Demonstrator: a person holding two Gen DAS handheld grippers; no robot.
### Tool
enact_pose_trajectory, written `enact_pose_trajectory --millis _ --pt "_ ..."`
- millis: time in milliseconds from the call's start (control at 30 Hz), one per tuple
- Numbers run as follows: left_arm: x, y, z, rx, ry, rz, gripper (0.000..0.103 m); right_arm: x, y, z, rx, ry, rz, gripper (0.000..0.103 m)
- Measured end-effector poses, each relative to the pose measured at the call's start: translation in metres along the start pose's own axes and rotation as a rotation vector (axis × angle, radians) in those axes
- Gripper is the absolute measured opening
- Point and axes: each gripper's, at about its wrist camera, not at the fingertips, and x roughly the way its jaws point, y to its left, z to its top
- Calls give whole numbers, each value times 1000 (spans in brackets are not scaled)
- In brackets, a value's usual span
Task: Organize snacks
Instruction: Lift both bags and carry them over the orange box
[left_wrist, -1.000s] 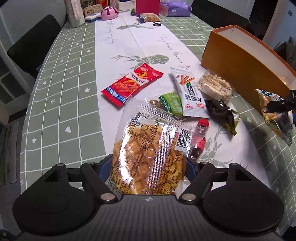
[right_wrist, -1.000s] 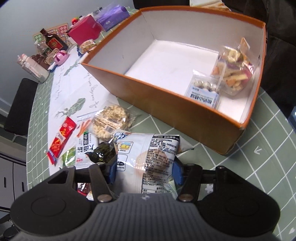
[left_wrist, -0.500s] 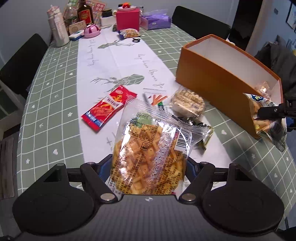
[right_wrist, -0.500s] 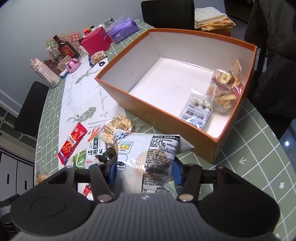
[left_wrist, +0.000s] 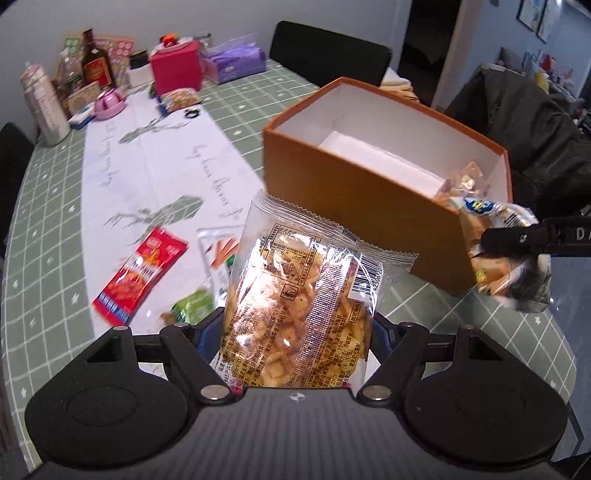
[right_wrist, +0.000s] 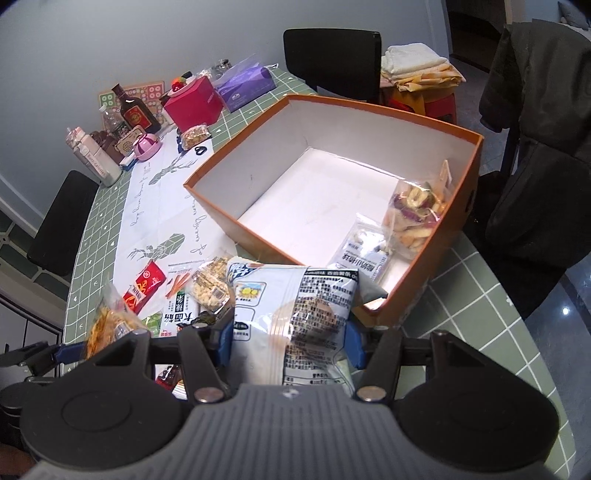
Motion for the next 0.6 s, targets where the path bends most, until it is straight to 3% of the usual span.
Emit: enact_pose_trajectory --millis 600 --pt "31 -70 91 262 -62 -47 88 -8 -36 54 54 -106 -33 55"
